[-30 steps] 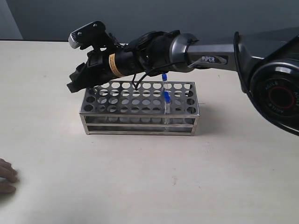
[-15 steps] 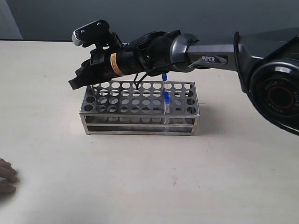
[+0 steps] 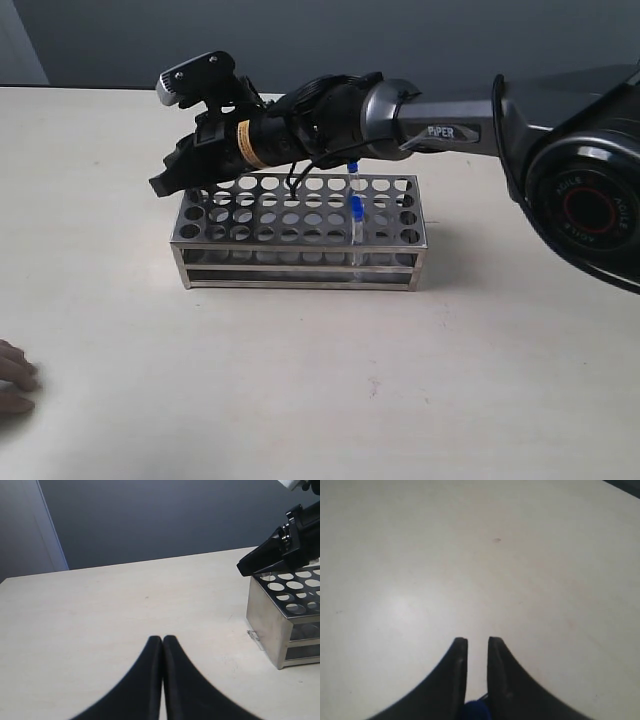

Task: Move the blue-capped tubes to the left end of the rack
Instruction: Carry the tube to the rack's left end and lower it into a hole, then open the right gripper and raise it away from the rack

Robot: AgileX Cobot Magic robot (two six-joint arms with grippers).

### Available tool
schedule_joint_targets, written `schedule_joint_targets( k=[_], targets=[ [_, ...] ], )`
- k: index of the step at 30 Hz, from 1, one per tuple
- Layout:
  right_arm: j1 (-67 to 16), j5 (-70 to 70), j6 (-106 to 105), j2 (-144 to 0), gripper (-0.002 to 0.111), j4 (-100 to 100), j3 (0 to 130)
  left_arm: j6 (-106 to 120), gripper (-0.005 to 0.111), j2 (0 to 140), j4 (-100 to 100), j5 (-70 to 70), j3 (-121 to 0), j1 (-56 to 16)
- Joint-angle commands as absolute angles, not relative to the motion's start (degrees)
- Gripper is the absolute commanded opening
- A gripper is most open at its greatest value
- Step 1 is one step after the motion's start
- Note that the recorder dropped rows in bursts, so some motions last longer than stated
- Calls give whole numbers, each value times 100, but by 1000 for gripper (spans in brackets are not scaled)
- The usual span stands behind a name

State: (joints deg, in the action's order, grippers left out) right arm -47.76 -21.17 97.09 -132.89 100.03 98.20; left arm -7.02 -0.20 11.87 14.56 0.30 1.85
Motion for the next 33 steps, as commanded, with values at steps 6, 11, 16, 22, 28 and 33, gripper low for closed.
schedule_joint_targets(
  k=[6, 11, 16, 22, 28, 33],
  targets=[
    [-4847, -2734, 9767, -13355, 37, 9995, 9799, -706, 1, 0, 1157, 1409, 0, 160],
    [-4847, -2640, 9919, -13312, 68, 9995, 9799, -706, 1, 0, 1157, 1409, 0, 160],
    [-4847, -2160, 10007, -12899, 63, 9995, 9799, -706, 1, 0, 1157, 1409, 0, 160],
    [-4578, -1477, 9969, -12277, 63, 9995, 9799, -706, 1, 0, 1157, 1409, 0, 160],
    [-3855, -2261, 10638, -12005, 54, 9995, 9799, -706, 1, 0, 1157, 1409, 0, 160],
    [-3045, -3513, 10792, -11955, 49, 9995, 9356, -706, 1, 0, 1157, 1409, 0, 160]
  ],
)
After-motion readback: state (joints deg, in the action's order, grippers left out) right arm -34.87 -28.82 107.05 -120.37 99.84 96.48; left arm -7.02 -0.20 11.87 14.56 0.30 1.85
